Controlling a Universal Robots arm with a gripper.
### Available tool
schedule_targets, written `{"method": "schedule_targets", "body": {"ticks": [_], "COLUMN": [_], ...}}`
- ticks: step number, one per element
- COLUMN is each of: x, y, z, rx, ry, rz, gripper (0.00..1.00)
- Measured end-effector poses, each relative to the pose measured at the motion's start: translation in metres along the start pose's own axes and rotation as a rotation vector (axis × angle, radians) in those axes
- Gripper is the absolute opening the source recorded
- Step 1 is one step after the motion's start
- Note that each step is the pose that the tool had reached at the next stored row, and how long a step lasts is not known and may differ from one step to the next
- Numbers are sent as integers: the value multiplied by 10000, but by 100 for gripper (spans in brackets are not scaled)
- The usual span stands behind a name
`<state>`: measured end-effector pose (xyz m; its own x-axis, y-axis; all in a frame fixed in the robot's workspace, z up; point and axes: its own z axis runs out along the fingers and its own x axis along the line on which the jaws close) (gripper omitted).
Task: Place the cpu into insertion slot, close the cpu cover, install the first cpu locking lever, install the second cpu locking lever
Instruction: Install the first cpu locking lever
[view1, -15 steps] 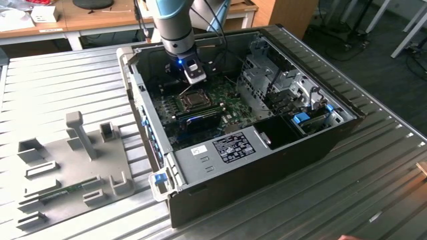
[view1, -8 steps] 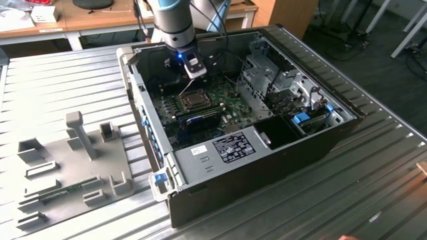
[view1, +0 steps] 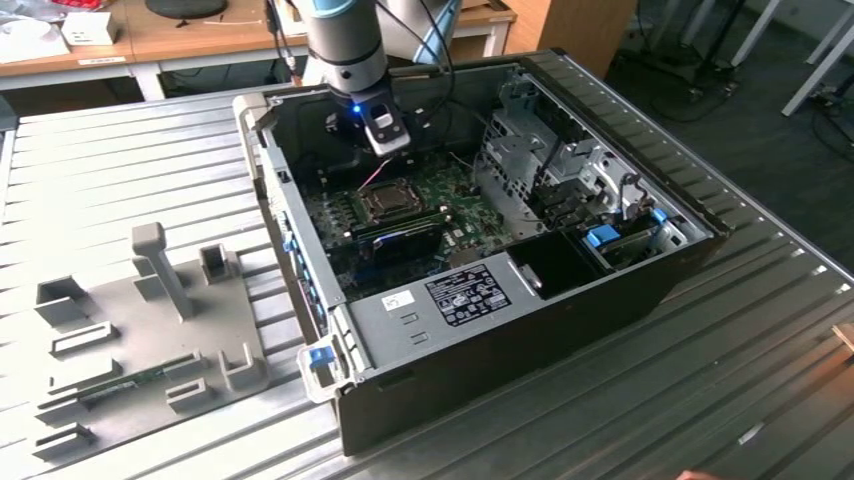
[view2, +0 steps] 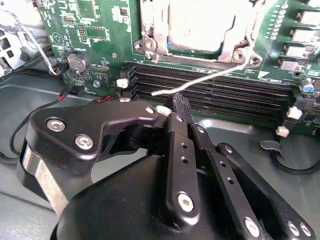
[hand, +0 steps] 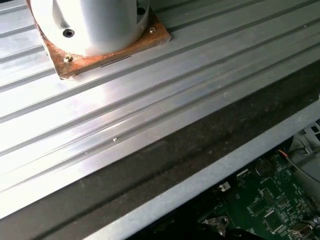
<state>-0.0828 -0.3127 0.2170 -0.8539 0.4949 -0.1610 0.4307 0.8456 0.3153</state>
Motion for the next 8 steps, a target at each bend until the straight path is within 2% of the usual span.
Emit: {"method": "schedule_targets", "body": {"ticks": [5,8], "x": [17,8], "y": [-7,11], "z": [-14,-67], "rx": [-1,-5], "ry": [-6,-6], "rz": [-3,-2], "gripper": [10,10]}}
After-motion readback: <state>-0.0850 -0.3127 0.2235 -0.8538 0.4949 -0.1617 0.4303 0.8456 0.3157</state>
